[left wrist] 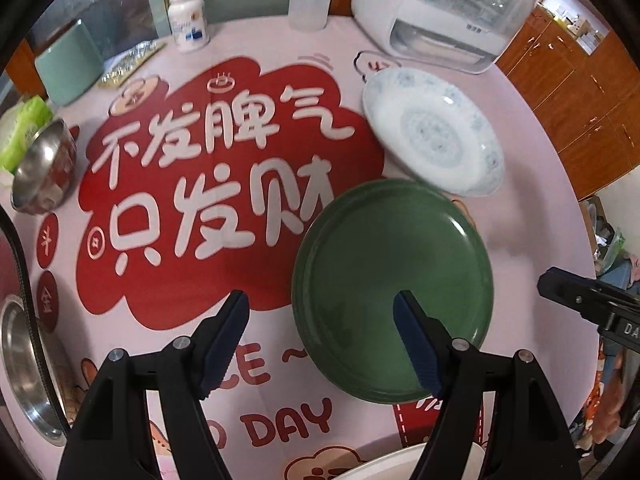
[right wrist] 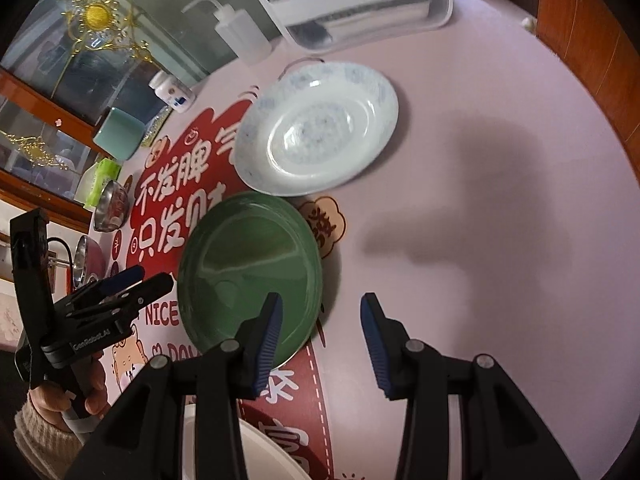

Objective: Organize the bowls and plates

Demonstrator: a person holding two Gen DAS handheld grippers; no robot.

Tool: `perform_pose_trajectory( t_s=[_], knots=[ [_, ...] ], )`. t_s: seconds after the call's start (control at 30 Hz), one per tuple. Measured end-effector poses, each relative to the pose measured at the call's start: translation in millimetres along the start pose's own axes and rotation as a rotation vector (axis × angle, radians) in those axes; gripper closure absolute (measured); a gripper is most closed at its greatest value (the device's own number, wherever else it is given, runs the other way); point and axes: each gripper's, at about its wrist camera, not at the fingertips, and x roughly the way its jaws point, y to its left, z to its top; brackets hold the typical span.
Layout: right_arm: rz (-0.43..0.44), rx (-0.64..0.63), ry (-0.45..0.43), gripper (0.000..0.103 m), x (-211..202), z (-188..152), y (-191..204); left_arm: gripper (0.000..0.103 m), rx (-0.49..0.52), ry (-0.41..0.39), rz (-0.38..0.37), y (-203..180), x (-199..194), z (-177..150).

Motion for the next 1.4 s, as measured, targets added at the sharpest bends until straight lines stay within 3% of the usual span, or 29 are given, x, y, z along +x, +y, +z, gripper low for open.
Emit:
perform_pose_trajectory(
  t_s=[0.3,0.53,0.63,0.7,0.83,0.9,0.97,1.4],
  knots=[
    [0.045,0.048,0.056,0.063,28,3,-9,0.035,-0.03,0.056,-0.03,13,20,2],
    [0.081,0.08,0.098,0.081,43,5,-12,0.045,-0.056,0.098,-0.076,19,30,2],
    [0.093,0.089,0.104,0.083,46,4,-12,0.046,-0.073,0.106,-0.089,23,32,1],
    [0.094,0.088,0.106,0.085,47,4,-10,0.057,-0.085,0.124,-0.119,26,34,0],
    [0.087,0.08,0.113,0.09,49,5,-7,0.066,-0.089,0.141,-0.119,29,40,-3],
    [0.082,0.079,0.113,0.091,50,5,-7,0.079,-0.101,0.151,-0.138,31,42,-4],
    [0.081,0.08,0.114,0.091,50,6,-7,0.086,-0.108,0.155,-0.145,33,42,-5],
    [0.059,0.081,0.132,0.098,58,6,-8,0.089,-0.167,0.188,-0.167,53,49,-4]
  ],
)
